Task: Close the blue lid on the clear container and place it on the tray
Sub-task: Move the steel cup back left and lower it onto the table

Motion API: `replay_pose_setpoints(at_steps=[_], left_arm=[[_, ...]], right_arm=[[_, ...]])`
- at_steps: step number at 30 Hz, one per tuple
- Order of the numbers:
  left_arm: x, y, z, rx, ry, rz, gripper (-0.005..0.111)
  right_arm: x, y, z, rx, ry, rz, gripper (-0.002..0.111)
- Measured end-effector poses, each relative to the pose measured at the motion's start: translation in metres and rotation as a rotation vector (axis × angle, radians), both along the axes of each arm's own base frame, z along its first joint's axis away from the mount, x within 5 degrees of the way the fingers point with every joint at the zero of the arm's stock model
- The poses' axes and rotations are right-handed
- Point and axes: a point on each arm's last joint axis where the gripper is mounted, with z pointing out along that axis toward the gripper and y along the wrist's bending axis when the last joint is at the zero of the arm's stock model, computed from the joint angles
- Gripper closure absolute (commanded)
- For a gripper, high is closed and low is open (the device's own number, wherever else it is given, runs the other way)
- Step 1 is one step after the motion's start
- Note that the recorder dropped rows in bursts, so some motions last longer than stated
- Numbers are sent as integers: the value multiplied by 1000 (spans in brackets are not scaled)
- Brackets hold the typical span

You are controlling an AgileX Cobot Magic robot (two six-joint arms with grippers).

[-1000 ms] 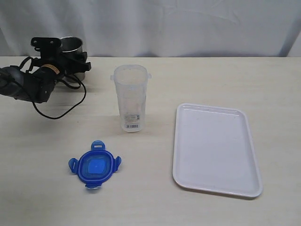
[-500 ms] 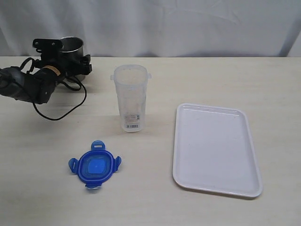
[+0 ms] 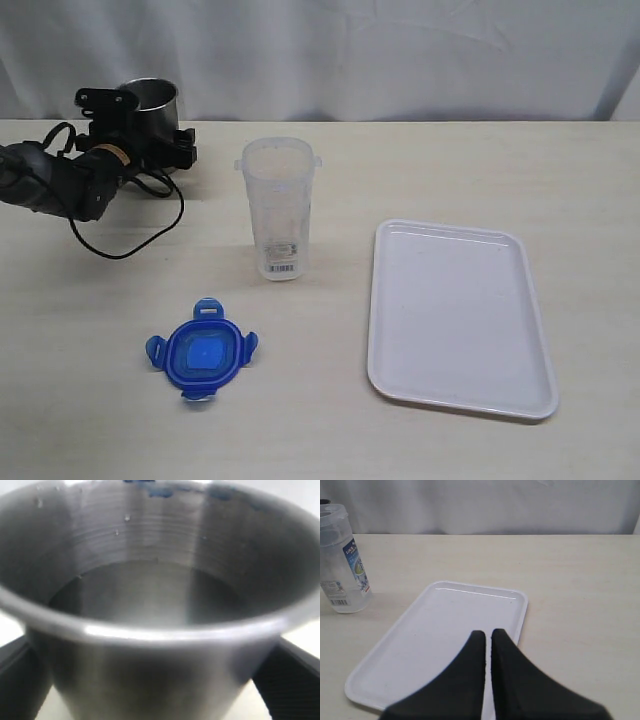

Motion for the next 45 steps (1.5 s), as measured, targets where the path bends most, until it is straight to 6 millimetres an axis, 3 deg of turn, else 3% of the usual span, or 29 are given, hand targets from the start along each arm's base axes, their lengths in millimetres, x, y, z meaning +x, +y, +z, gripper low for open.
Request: replay_pose_setpoints(at_steps=[19,29,37,45], left_arm=[[-1,4,6,81,90,24,2],[-1,5,27,80,100,34,2],[-15,7,34,86,131,32,2],[-45,10,38,94,195,30,2]], right_arm=[[0,0,0,0,0,0,104],[0,0,0,0,0,0,104],[0,0,0,0,0,0,104],[0,0,0,0,0,0,104]])
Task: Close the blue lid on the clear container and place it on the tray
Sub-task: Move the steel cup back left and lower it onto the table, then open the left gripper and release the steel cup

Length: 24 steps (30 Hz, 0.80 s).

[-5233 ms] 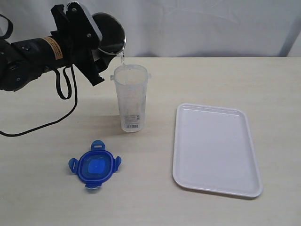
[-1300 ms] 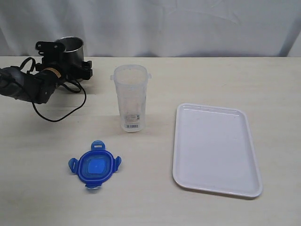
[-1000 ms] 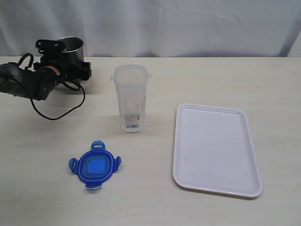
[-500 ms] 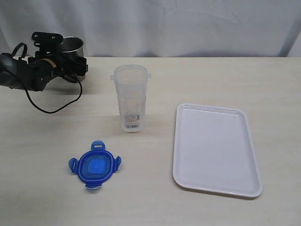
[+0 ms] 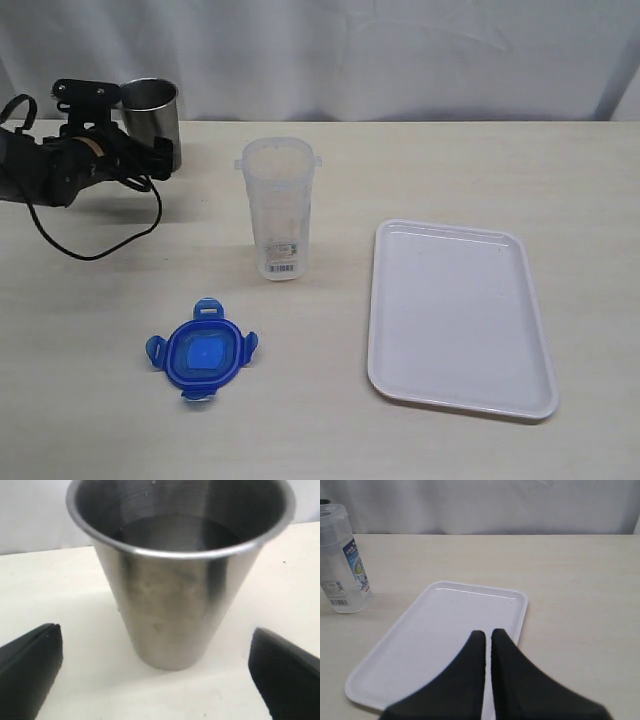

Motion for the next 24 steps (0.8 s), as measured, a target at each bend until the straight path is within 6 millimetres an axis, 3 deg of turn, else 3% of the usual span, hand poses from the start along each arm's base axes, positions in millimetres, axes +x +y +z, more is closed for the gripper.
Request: replay_pose_setpoints(at_steps=[18,24], left_arm=[[-100,11,46,-81,89,54,2],[-131,13,53,-120,174,60,2]], right_arm=[[0,0,0,0,0,0,104],[0,0,0,0,0,0,104]])
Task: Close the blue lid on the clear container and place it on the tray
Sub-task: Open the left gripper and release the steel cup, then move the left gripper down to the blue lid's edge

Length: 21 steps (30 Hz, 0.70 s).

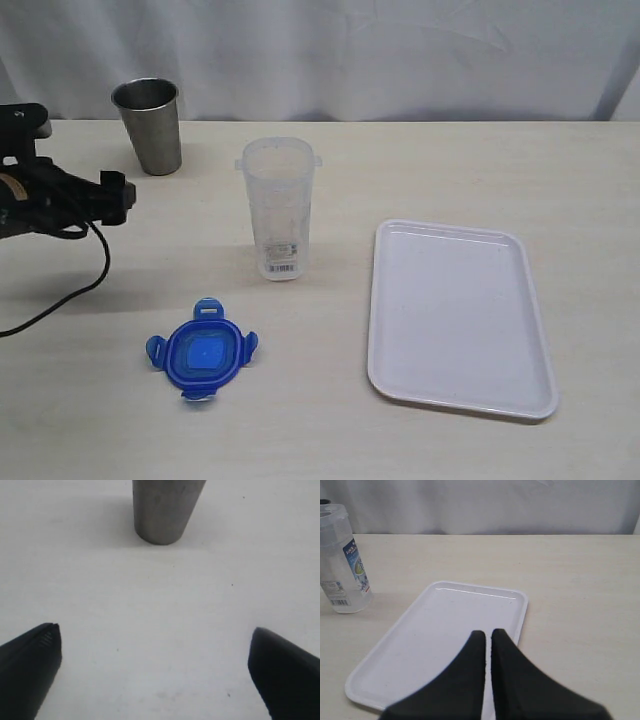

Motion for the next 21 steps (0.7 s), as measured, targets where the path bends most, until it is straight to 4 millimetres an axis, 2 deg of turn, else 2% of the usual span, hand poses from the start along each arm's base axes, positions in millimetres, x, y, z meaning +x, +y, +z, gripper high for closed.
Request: replay_pose_setpoints(at_steps=[6,11,15,21], left_arm=[[-22,1,-8,-41,114,22,2],[-32,-1,-17,-3,236,29,2],[-40,-13,-21,36,306,-7,2],[-49,-42,-22,59,331,-100,2]], right_arm=[[0,0,0,0,0,0,104],[0,0,0,0,0,0,104],[0,0,0,0,0,0,104],[0,0,0,0,0,0,104]])
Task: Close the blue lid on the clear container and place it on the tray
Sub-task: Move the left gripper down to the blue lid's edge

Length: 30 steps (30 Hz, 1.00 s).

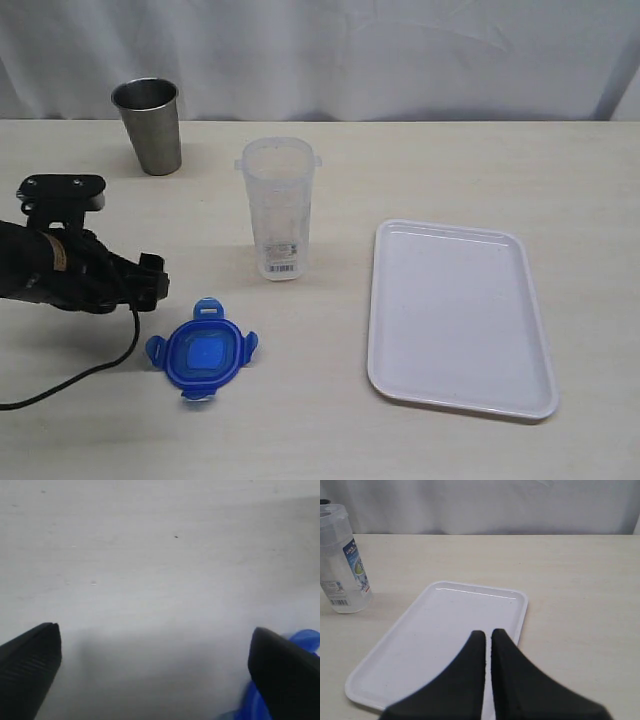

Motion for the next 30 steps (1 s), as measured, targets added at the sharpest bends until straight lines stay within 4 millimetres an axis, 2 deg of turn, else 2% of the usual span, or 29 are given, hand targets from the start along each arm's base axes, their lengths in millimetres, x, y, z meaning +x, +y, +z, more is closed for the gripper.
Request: replay_pose_setpoints(at_steps=[3,11,13,14,15,16,19,26,30], left_arm=[[-2,-5,0,-7,6,-4,2],[-4,0,2,70,129,43,3],[-1,1,5,92,153,54,9],[0,1,7,99,160,57,15],[1,1,9,105,166,61,29],[3,1,11,111,170,65,36],[4,0,12,113,168,54,49],[1,-3,11,63,200,67,52],[-7,-2,9,60,306,102,52]], right_arm=[[0,0,0,0,0,0,104],[0,0,0,0,0,0,104],[0,0,0,0,0,0,104],[0,0,0,0,0,0,104],[0,0,0,0,0,0,104],[0,0,0,0,0,0,104],[0,0,0,0,0,0,104],[0,0,0,0,0,0,104],[0,0,0,0,0,0,104]])
